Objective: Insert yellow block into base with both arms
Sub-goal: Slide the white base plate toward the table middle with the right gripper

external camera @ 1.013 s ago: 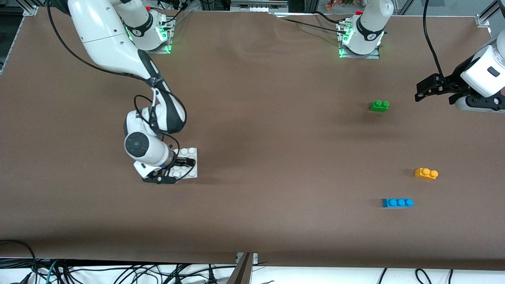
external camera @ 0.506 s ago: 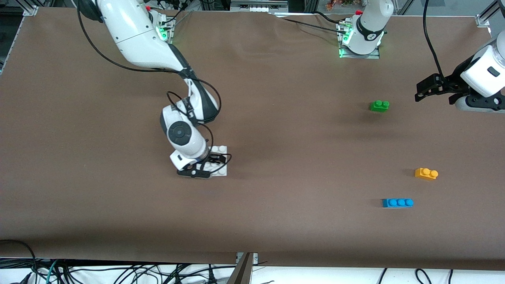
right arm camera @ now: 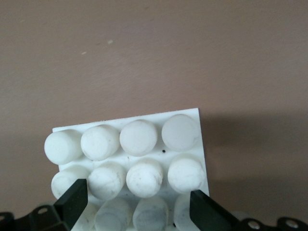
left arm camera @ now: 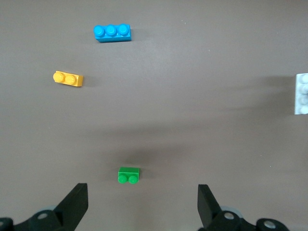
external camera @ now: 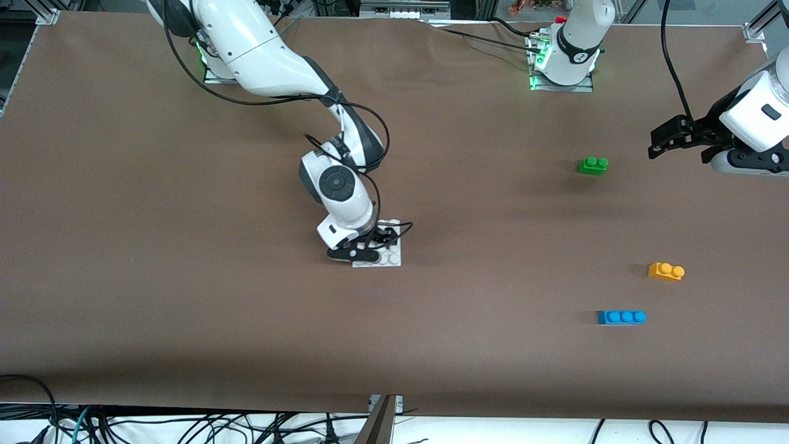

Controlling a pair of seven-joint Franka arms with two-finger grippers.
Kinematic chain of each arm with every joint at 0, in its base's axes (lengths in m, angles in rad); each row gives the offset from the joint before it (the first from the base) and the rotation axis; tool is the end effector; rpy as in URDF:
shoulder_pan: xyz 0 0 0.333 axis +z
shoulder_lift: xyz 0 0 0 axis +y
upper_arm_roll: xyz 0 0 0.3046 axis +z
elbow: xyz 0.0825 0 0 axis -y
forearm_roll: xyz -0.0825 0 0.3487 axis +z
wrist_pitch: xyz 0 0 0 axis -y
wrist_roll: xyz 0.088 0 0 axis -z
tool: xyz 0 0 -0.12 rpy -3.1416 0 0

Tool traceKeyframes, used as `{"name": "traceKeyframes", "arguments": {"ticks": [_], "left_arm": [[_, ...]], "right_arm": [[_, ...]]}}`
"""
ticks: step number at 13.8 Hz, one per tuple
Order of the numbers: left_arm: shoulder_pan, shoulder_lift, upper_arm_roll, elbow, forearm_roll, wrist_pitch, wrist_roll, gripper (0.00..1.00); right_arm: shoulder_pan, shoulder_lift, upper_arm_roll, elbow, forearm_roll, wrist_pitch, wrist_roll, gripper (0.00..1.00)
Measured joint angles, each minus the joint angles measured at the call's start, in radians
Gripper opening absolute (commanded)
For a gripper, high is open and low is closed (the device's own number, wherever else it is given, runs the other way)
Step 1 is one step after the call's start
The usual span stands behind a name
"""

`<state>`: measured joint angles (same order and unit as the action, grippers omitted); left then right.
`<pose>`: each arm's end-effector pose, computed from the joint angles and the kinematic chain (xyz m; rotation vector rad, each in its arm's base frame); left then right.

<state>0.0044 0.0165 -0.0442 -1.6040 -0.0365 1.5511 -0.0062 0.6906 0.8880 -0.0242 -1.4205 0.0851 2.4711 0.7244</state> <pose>0.5188 -0.0249 0.5756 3.1036 -0.0513 -0.1090 0.5542 0.4409 0.1837 -2.9981 0.1649 -0.1496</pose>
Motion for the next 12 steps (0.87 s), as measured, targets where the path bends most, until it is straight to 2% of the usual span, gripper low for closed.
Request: {"name": "traceKeyframes", "arguments": {"ticks": [3, 8, 12], "left_arm": [[0.0, 0.0, 0.0, 0.0, 0.0, 0.0, 0.0, 1.0], [0.0, 0.0, 0.0, 0.0, 0.0, 0.0, 0.0, 1.0], [0.0, 0.0, -0.001, 0.0, 0.0, 0.0, 0.0, 1.0]], "right_arm": [[0.047, 0.03, 0.001, 0.028, 0.0, 0.053, 0.071, 1.0], [0.118, 0.098, 0.001, 0.13, 0.0, 0.066, 0.176, 1.0], [0.155, 0.116, 0.001, 0.152, 0.0, 0.09, 0.208, 1.0]]}}
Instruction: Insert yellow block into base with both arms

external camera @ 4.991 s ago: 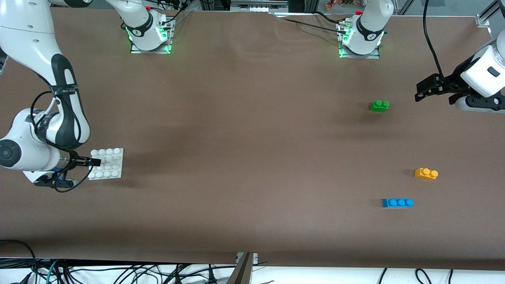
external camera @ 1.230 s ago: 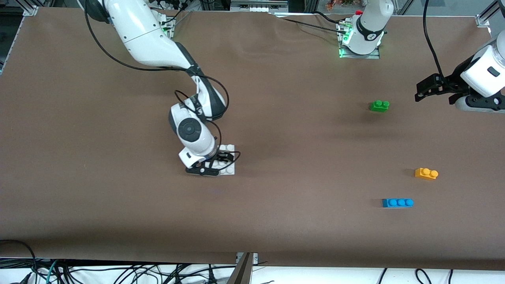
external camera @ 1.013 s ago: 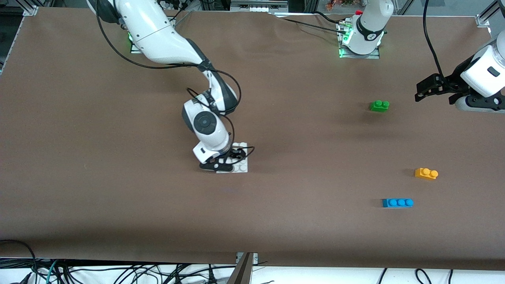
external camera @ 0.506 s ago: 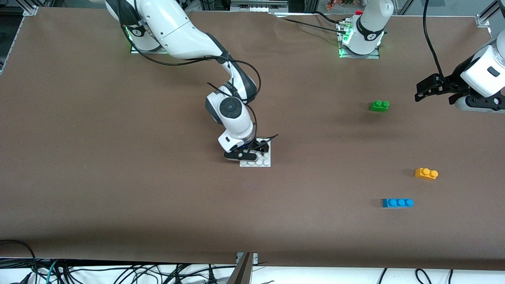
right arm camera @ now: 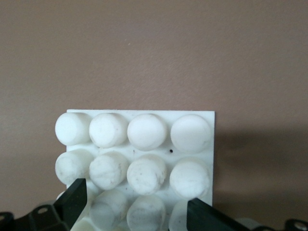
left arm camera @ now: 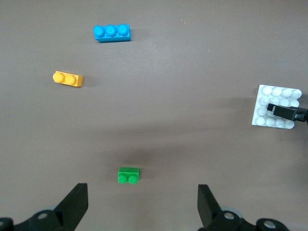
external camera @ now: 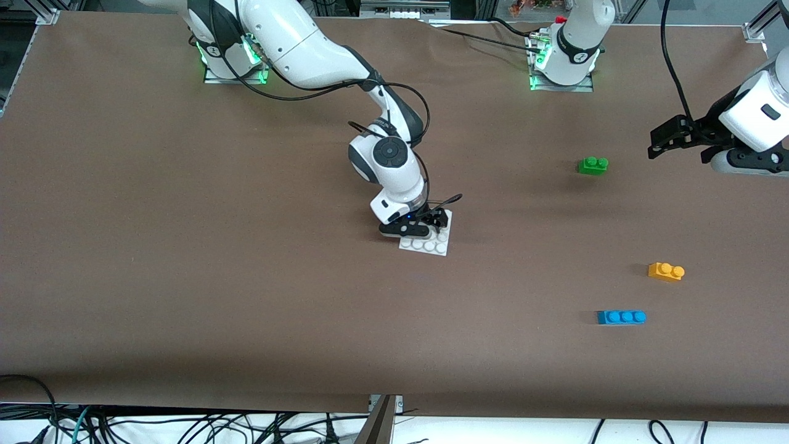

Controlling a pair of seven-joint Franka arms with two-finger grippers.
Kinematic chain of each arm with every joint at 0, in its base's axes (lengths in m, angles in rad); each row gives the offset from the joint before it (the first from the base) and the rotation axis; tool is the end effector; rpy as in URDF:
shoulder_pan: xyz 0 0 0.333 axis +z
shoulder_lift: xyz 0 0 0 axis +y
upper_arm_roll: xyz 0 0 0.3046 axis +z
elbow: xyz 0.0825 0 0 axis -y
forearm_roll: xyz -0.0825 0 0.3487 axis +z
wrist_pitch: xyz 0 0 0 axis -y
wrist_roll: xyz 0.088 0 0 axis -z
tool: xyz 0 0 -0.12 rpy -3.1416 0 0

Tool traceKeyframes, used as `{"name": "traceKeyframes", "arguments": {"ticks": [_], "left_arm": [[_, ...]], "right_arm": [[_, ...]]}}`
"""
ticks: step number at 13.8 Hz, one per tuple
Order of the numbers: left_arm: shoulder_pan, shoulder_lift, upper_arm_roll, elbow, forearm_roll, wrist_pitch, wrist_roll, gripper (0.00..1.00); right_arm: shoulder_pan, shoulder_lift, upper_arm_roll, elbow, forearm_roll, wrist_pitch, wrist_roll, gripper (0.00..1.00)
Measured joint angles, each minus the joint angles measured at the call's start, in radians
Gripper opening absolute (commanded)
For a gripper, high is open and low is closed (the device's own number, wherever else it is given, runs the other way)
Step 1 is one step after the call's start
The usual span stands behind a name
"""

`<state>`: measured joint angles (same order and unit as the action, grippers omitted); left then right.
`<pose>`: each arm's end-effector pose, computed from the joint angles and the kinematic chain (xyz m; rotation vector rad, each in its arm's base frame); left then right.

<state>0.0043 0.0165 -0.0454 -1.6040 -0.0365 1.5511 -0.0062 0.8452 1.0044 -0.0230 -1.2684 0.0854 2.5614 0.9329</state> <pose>0.5187 -0.0256 0.5756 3.1036 -0.0533 -0.1091 0.5002 0.5445 0.1748 -2.8765 0.2333 -0.2246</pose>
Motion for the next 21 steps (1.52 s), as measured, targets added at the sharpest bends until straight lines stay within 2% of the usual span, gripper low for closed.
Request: {"name": "traceKeyframes", "arguments": {"ticks": [7, 11, 15, 17, 21], "left_arm": [[0.0, 0.0, -0.001, 0.0, 0.0, 0.0, 0.0, 1.0], [0.0, 0.0, -0.001, 0.0, 0.0, 0.0, 0.0, 1.0], [0.0, 0.0, -0.003, 0.0, 0.0, 0.0, 0.0, 1.0], [0.0, 0.0, -0.003, 0.0, 0.0, 0.0, 0.0, 1.0], [0.0, 0.0, -0.003, 0.0, 0.0, 0.0, 0.0, 1.0]], "right_arm": [[-0.001, 0.0, -0.009, 0.065, 0.0, -0.042, 0.0, 1.0], [-0.027, -0.011, -0.029, 0.16, 0.0, -0.224, -0.094, 1.0], [-0.114, -0.095, -0.041, 0.197, 0.0, -0.38, -0.293, 1.0], [-0.151, -0.151, -0.078, 0.198, 0.0, -0.459, -0.401, 1.0], [-0.188, -0.214, -0.2, 0.197, 0.0, -0.559, -0.552, 1.0]]}}
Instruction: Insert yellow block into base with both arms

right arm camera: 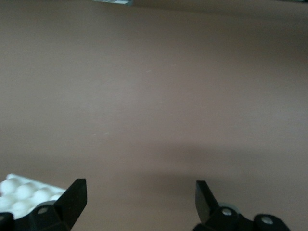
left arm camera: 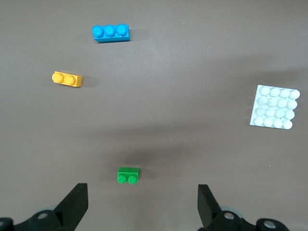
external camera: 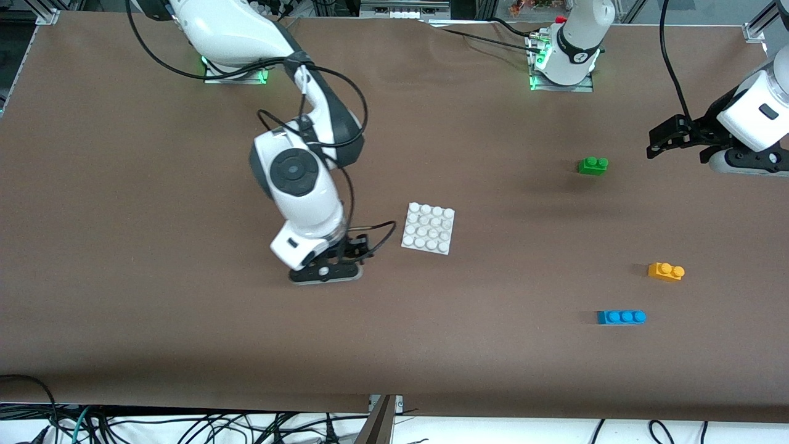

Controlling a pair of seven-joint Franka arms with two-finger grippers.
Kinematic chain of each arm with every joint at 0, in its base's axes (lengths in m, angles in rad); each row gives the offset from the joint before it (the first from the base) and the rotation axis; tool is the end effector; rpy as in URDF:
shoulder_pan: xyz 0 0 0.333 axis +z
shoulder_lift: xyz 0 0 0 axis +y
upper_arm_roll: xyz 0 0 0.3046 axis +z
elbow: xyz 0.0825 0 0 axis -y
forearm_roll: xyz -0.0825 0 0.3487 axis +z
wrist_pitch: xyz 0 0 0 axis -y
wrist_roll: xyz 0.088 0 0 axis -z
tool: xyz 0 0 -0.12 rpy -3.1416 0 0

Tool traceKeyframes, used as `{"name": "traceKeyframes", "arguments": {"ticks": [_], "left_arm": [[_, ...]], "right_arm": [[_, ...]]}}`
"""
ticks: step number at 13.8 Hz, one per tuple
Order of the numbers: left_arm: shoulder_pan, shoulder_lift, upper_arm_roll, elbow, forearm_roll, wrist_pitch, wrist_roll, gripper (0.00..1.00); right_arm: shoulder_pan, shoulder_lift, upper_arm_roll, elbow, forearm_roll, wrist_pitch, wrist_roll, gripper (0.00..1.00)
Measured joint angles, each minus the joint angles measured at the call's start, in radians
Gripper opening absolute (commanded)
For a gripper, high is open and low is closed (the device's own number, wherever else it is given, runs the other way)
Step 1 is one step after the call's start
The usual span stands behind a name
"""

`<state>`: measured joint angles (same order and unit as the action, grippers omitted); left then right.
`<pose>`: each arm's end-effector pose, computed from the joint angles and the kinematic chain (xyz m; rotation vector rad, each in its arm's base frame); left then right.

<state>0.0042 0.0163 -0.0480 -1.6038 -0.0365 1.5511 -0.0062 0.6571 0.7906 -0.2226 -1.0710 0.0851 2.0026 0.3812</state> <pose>0.5186 -0.0270 0.5757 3.1036 -0.0575 -0.1085 0.6404 0.3628 0.3693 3.1220 0.1570 0.2717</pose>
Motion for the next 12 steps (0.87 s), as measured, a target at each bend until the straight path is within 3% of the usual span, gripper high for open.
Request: {"name": "traceKeyframes", "arguments": {"ticks": [4, 10, 12], "left_arm": [[0.004, 0.0, 0.012, 0.0, 0.0, 0.0, 0.0, 1.0], [0.032, 0.03, 0.02, -0.003, 0.008, 0.0, 0.0, 1.0], [0.044, 0.061, 0.021, -0.005, 0.069, 0.002, 0.011, 1.0]], "right_arm": [[-0.011, -0.021, -0.134, 0.0, 0.001, -0.091, -0.137, 1.0], [-0.072, -0.064, -0.153, -0.005, 0.001, -0.154, -0.201, 1.0], [-0.111, -0.094, -0.152, -0.033, 0.001, -0.155, -0.217, 1.0]]}}
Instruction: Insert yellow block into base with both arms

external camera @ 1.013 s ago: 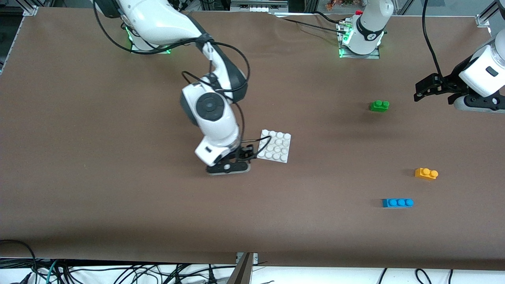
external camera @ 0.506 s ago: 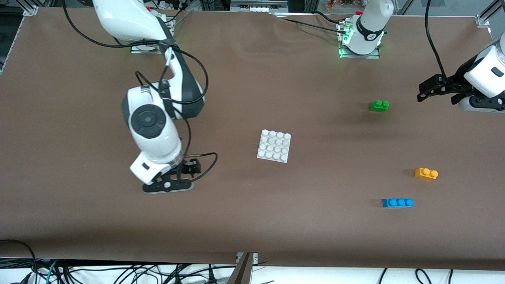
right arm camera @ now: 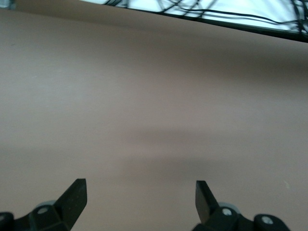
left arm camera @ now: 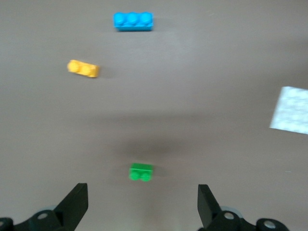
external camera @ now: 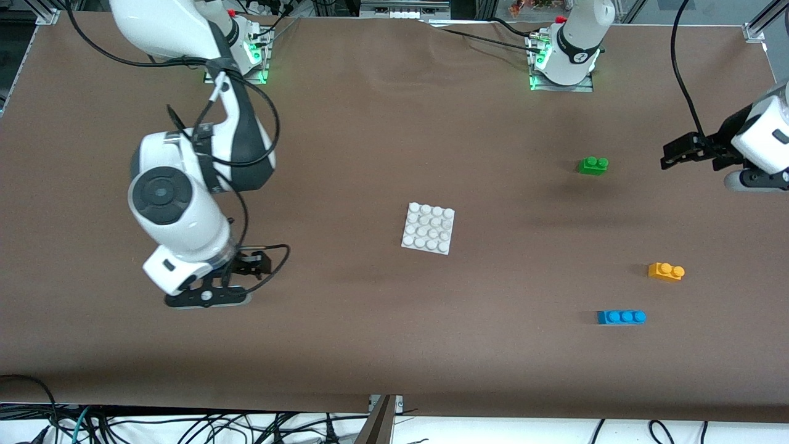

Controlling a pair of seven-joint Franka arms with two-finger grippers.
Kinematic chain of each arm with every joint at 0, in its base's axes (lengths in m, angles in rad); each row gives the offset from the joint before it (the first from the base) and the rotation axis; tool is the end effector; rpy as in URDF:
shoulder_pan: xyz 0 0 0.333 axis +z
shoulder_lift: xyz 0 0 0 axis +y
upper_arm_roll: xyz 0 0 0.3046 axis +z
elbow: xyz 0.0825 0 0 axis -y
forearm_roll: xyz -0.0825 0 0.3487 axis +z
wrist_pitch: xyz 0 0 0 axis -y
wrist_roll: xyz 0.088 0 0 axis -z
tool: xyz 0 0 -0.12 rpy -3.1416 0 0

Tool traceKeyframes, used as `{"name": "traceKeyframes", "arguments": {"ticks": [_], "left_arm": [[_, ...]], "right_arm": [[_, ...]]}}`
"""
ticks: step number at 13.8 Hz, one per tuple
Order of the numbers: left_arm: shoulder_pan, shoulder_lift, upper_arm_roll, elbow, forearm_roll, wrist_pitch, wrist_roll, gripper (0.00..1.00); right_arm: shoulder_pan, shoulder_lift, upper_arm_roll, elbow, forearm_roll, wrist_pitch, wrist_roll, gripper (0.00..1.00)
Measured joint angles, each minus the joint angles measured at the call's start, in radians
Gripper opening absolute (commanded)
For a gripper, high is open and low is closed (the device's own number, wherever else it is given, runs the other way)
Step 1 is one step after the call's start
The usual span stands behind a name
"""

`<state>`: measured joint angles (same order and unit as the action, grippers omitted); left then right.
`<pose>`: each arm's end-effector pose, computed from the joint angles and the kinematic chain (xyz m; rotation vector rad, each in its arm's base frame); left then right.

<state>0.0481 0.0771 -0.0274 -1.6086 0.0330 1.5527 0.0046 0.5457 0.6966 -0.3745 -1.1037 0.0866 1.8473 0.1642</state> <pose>0.5327 0.0155 0.5418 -3.1054 -0.0224 0.2074 0.6781 0.2053 0.4198 3.0026 0.1176 0.1712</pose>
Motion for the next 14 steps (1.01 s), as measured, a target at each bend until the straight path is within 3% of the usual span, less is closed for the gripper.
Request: {"name": "traceKeyframes", "arguments": {"ticks": [2, 9, 14], "left_arm": [[0.031, 0.027, 0.001, -0.002, 0.032, 0.03, 0.045, 1.0], [0.127, 0.194, 0.002, -0.013, 0.034, 0.335, 0.239, 1.0], [0.167, 0.336, 0.003, -0.01, 0.034, 0.592, 0.363, 1.0]], "right_arm": [[-0.056, -0.048, 0.019, -0.034, 0.0, 0.0, -0.042, 1.0], [-0.291, -0.286, 0.153, -0.199, -0.004, -0.032, -0.217, 1.0], [-0.357, -0.397, 0.167, -0.253, -0.018, -0.047, -0.261, 1.0]]}}
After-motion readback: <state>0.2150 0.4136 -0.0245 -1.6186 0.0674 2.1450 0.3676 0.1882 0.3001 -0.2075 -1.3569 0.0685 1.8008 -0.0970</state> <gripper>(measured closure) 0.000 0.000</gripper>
